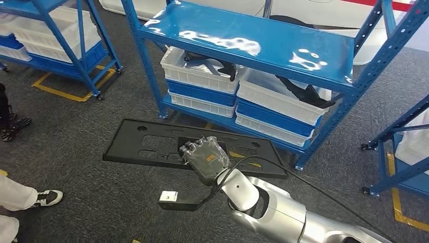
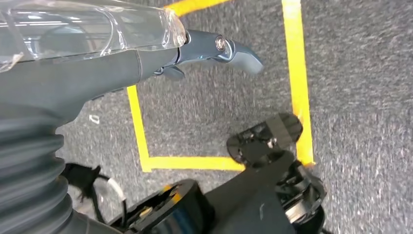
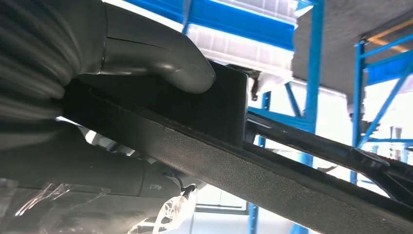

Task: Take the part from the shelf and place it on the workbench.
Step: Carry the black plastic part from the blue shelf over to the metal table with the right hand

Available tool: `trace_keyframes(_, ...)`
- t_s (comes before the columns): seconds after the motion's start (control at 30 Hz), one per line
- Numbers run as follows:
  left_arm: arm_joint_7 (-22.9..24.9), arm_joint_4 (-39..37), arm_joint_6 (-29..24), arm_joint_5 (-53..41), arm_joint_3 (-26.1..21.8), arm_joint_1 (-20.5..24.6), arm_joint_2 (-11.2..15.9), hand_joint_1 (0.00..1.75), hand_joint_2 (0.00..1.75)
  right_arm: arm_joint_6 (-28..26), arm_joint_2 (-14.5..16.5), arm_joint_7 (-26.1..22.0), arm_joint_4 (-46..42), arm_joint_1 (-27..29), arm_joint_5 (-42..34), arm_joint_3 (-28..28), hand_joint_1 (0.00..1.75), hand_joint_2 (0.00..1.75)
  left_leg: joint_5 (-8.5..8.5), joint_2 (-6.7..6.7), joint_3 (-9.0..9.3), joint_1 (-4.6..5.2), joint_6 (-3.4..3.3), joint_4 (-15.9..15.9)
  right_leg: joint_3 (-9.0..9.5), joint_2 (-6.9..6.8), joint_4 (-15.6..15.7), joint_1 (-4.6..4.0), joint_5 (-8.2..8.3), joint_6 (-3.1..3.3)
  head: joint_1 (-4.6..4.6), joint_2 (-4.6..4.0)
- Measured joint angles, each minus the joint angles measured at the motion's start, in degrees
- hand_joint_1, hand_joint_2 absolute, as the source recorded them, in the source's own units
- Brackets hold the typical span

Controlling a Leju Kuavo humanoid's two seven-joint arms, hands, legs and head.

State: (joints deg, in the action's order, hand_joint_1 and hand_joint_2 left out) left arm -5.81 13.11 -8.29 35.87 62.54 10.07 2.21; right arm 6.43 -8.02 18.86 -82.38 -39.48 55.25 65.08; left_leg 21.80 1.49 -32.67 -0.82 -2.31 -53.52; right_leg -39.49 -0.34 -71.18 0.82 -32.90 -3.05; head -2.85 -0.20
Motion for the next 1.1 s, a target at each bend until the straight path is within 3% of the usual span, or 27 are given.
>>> trace_keyframes(0.03, 0.0, 0.0, 0.0, 0.0, 0.0, -0.1, 0.0, 0.0, 1.75, 0.0, 0.0, 0.0, 0.0, 0.1, 0.0, 0.0, 1.75, 1.75, -0.02, 0.68, 0.0, 0.03, -0.04, 0.0, -0.58, 0.09, -1.3, -0.01, -0.04, 0.04, 0.01, 0.01)
trace_keyframes(0.07, 0.0, 0.0, 0.0, -0.1, 0.0, -0.2, 0.0, 0.0, 1.75, 0.0, -0.1, 0.0, 0.0, 0.2, 0.0, 0.0, 1.75, 1.75, -0.03, 1.38, 0.01, 0.04, -0.04, -0.1, -0.04, 0.17, -0.3, 0.02, 1.0, 0.11, 0.01, 0.01)
trace_keyframes(0.13, 0.0, 0.0, 0.0, -0.3, 0.0, -0.3, 0.0, 0.0, 1.75, 0.0, -0.1, 0.0, 0.0, 0.2, 0.0, 0.0, 1.75, 1.75, -0.01, 2.78, 0.01, -0.01, 0.05, -0.3, 3.78, 1.58, 7.3, 0.24, 4.83, 0.34, 0.01, 0.01)
trace_keyframes(0.2, 0.0, 0.0, 0.0, -0.6, 0.0, -0.2, 0.0, 0.0, 1.75, 0.0, -0.1, 0.0, 0.0, 0.2, 0.0, 0.0, 1.75, 1.75, 0.01, 4.08, -0.37, 0.13, 0.49, -0.7, 7.09, 3.77, 14.1, 0.54, 7.11, 0.48, -0.02, 0.0)
trace_keyframes(0.23, 0.0, 0.0, 0.0, -0.7, 0.0, -0.2, 0.0, 0.0, 1.75, 0.0, -0.2, 0.0, 0.0, 0.3, 0.0, 0.0, 1.75, 1.75, -0.04, 4.63, -0.65, 0.14, 0.81, -0.8, 7.69, 4.42, 15.5, 0.55, 7.32, 0.53, -0.04, 0.01)
trace_keyframes(0.3, 0.0, 0.0, 0.0, -0.8, 0.0, -0.4, 0.1, 0.0, 1.75, -0.1, -0.3, 0.0, 0.0, 0.5, 0.0, 0.0, 1.75, 1.75, -0.31, 5.68, -1.11, -0.13, 1.55, -0.7, 7.66, 3.52, 15.7, 0.37, 7.39, 0.86, -0.07, 0.01)
trace_keyframes(0.33, 0.0, 0.0, 0.0, -0.8, 0.0, -0.5, 0.1, 0.0, 1.75, -0.1, -0.3, 0.0, -0.1, 0.6, 0.0, 0.0, 1.75, 1.75, -0.13, 5.28, -1.42, -0.18, 1.85, -1.0, 7.66, 2.89, 15.8, 0.33, 7.51, 1.12, -0.11, 0.01)
trace_keyframes(0.4, 0.0, 0.0, 0.0, -0.9, 0.0, -0.6, 0.2, 0.0, 1.75, -0.1, -0.3, 0.1, -0.1, 0.6, 0.0, 0.0, 1.75, 1.75, 1.86, 2.72, -3.11, -0.14, 2.44, -4.4, 7.71, 1.6, 16.1, 0.46, 7.71, 1.66, -0.34, 0.0)
trace_keyframes(0.47, 0.0, 0.0, 0.0, -0.9, 0.0, -0.6, 0.2, 0.0, 1.75, -0.1, -0.4, 0.2, -0.1, 0.8, 0.0, -0.1, 1.75, 1.75, 5.6, -0.1, -6.75, -0.12, 2.94, -12.3, 7.71, 0.26, 16.0, 0.31, 7.67, 1.93, -0.56, 0.0)
trace_keyframes(0.53, 0.1, 0.0, 0.0, -1.0, 0.0, -0.5, 0.2, 0.0, 1.75, -0.1, -0.5, 0.2, -0.1, 1.3, 0.0, -0.1, 1.75, 1.75, 7.41, -0.87, -9.46, -0.15, 3.14, -18.3, 7.7, -1.19, 16.0, 0.16, 7.59, 2.06, -0.58, 0.0)
trace_keyframes(0.57, 0.1, 0.0, 0.0, -1.0, 0.0, -0.5, 0.2, 0.0, 1.75, -0.1, -0.5, 0.2, -0.1, 1.5, 0.0, -0.1, 1.75, 1.75, 6.76, -1.03, -9.19, -0.14, 3.09, -17.9, 7.72, -1.84, 16.0, 0.12, 7.54, 2.09, -0.58, 0.0)
trace_keyframes(0.6, 0.2, 0.0, 0.0, -1.0, 0.0, -0.5, 0.2, 0.0, 1.75, -0.1, -0.5, 0.2, -0.1, 1.6, 0.0, -0.1, 1.75, 1.75, 5.15, -1.38, -7.63, -0.08, 2.92, -15.0, 7.79, -2.46, 16.0, 0.09, 7.48, 2.06, -0.58, 0.0)
trace_keyframes(0.67, 0.2, 0.0, 0.0, -1.1, 0.0, -0.5, 0.3, 0.0, 1.75, -0.2, -0.5, 0.2, -0.1, 1.6, 0.0, -0.1, 1.75, 1.75, 1.8, -3.51, -3.04, 0.44, 2.25, -6.4, 7.96, -3.5, 16.0, -0.11, 7.3, 1.84, -0.58, 0.0)
trace_keyframes(0.7, 0.3, 0.0, 0.0, -1.3, 0.0, -0.4, 0.3, 0.0, 1.75, -0.2, -0.6, 0.2, -0.1, 1.6, 0.0, -0.1, 1.75, 1.75, 0.84, -4.55, -1.36, 0.8, 1.83, -3.1, 8.0, -4.0, 16.0, -0.27, 7.2, 1.66, -0.57, 0.01)
trace_keyframes(0.77, 0.3, 0.0, 0.1, -1.6, 0.0, -0.3, 0.3, 0.0, 1.75, -0.2, -0.7, 0.2, -0.2, 1.8, 0.0, -0.1, 1.75, 1.75, 0.68, -5.17, -0.54, 1.38, 1.25, -1.0, 8.04, -5.01, 16.0, -0.54, 7.05, 1.28, -0.52, 0.01)
trace_keyframes(0.83, 0.4, 0.0, 0.1, -1.7, 0.0, -0.5, 0.3, 0.0, 1.75, -0.3, -0.7, 0.2, -0.2, 1.9, 0.0, -0.1, 1.75, 1.75, 0.37, -3.91, -0.68, 1.19, 0.71, -0.9, 8.16, -5.52, 15.8, -0.51, 6.75, 0.78, -0.49, 0.0)
trace_keyframes(0.9, 0.4, 0.0, 0.1, -1.8, 0.0, -0.5, 0.3, 0.0, 1.75, -0.3, -0.8, 0.2, -0.2, 2.0, 0.0, -0.2, 1.75, 1.75, -0.03, -2.67, -0.59, 0.79, 0.0, -0.5, 7.07, -3.36, 12.9, -0.36, 4.62, 0.33, -0.44, 0.01)
trace_keyframes(0.97, 0.4, 0.0, 0.1, -1.8, 0.0, -0.3, 0.3, 0.0, 1.75, -0.3, -1.0, 0.1, -0.3, 2.3, 0.0, -0.2, 1.75, 1.75, -0.22, -1.31, -0.58, 0.64, -0.46, -0.5, 3.63, -0.62, 5.3, -0.22, 0.69, 0.16, -0.35, 0.01)
trace_keyframes(1.0, 0.4, 0.0, 0.1, -1.9, 0.0, -0.2, 0.3, 0.0, 1.75, -0.3, -1.1, 0.1, -0.3, 2.6, 0.0, -0.2, 1.75, 1.75, -0.23, -0.59, -0.59, 0.66, -0.54, -0.5, 1.72, -0.14, 1.3, -0.21, -0.82, 0.13, -0.31, 0.0)
trace_keyframes(1.03, 0.4, 0.0, 0.1, -1.9, 0.0, -0.2, 0.3, 0.0, 1.75, -0.2, -1.2, 0.0, -0.3, 2.9, 0.0, -0.1, 1.75, 1.75, -0.24, 0.2, -0.59, 0.67, -0.55, -0.5, 0.37, 0.05, -1.3, -0.21, -1.4, 0.12, -0.31, 0.0)
trace_keyframes(1.07, 0.4, 0.0, 0.1, -1.9, 0.0, -0.3, 0.3, 0.0, 1.75, 0.0, -1.3, -0.1, -0.3, 3.0, 0.0, -0.1, 1.75, 1.75, -0.25, 0.97, -0.59, 0.66, -0.55, -0.6, 0.07, 0.12, -1.6, -0.2, -0.78, 0.13, -0.3, 0.01)
trace_keyframes(1.1, 0.3, 0.0, 0.2, -2.0, 0.0, -0.3, 0.3, 0.0, 1.75, 0.3, -1.3, -0.3, -0.3, 3.1, -0.1, -0.1, 1.75, 1.75, -0.25, 1.76, -0.57, 0.63, -0.52, -0.7, 0.94, 0.29, 0.6, -0.16, 0.91, 0.17, -0.3, 0.01)
